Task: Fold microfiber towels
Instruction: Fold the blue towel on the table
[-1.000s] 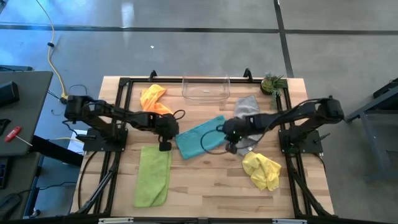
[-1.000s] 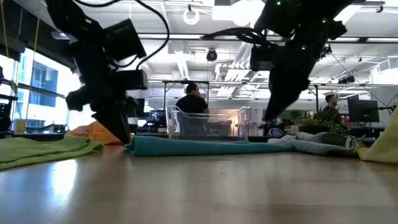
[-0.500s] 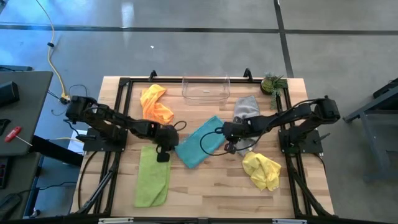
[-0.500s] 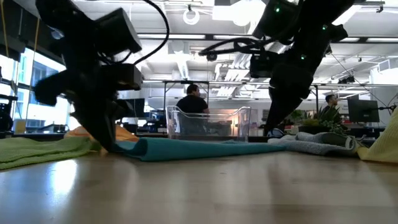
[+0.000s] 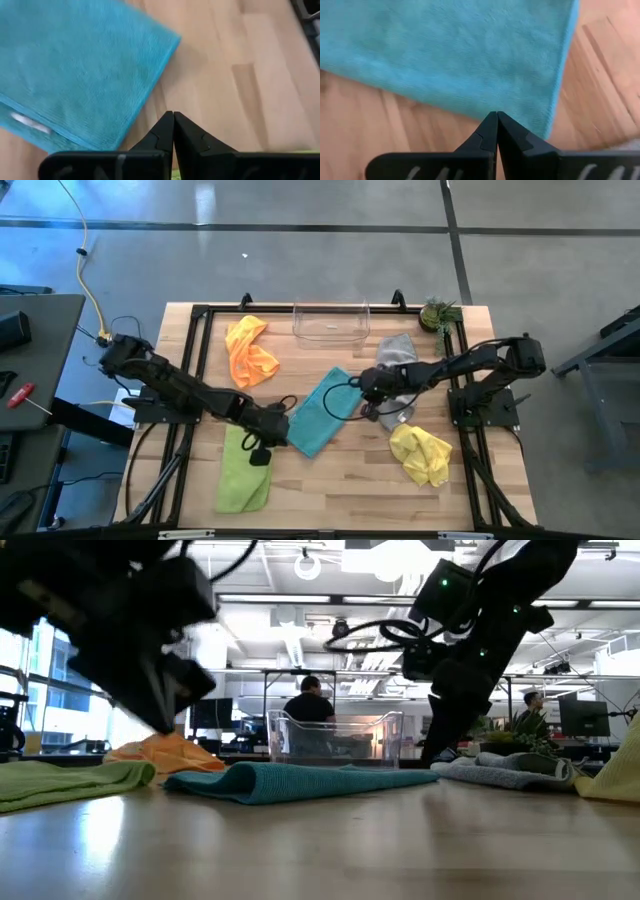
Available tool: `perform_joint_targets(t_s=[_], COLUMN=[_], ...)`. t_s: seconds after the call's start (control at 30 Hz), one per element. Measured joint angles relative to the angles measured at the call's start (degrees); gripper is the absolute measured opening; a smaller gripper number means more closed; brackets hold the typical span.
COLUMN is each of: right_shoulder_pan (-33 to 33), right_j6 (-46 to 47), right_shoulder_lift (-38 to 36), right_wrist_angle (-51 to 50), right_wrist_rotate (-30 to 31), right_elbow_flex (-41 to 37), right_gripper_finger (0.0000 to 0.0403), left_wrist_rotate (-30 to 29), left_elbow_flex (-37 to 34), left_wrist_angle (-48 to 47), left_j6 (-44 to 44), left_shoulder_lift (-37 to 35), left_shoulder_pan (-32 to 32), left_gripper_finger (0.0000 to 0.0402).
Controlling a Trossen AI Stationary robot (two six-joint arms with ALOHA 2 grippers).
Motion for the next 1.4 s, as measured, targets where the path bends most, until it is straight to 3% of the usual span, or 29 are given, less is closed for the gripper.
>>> perform_joint_targets(t_s=[0.2, 0.37, 0.6, 0.8, 0.97, 1.17, 1.27, 1.4], right_shoulder_pan=[2.81, 4.76, 3.25, 0.21, -3.15, -8.26, -9.36, -7.57], right_j6=[3.42, 7.66, 7.22, 3.74, -0.42, -6.01, -6.60, -5.68], right_shoulder_lift=[-0.02, -0.02, 3.02, 5.63, 5.54, 5.02, 2.64, -2.47], right_wrist_angle=[0.54, -3.65, -3.32, 0.19, 3.96, 7.37, 5.55, 1.83], right_wrist_rotate=[0.99, 2.62, 2.93, 2.00, 5.70, 4.40, 3.14, 3.33], right_elbow_flex=[0.00, 0.02, 0.04, 0.36, 1.07, 1.14, 1.14, 1.14], right_gripper_finger=[0.0000, 0.0000, 0.0000, 0.0000, 0.0000, 0.0000, 0.0000, 0.0000], left_wrist_rotate=[2.67, 1.28, 2.38, 2.42, 2.54, 3.03, 3.08, 3.89], left_elbow_flex=[-0.26, -3.20, -8.75, -8.95, -8.98, -8.16, -5.07, -1.59], left_wrist_angle=[-0.75, -5.23, 2.73, 8.06, 14.06, 25.13, 25.36, 16.74], left_j6=[2.27, 5.03, 5.48, 4.27, 1.82, -1.13, 0.20, 5.59], left_shoulder_lift=[-6.97, -9.14, -5.03, -0.48, 3.22, 8.71, 10.72, 7.62], left_shoulder_pan=[3.42, 7.27, 8.77, 6.70, 4.98, 3.59, 3.05, 2.67], left_gripper_finger=[0.0000, 0.0000, 0.0000, 0.0000, 0.0000, 0.0000, 0.0000, 0.0000])
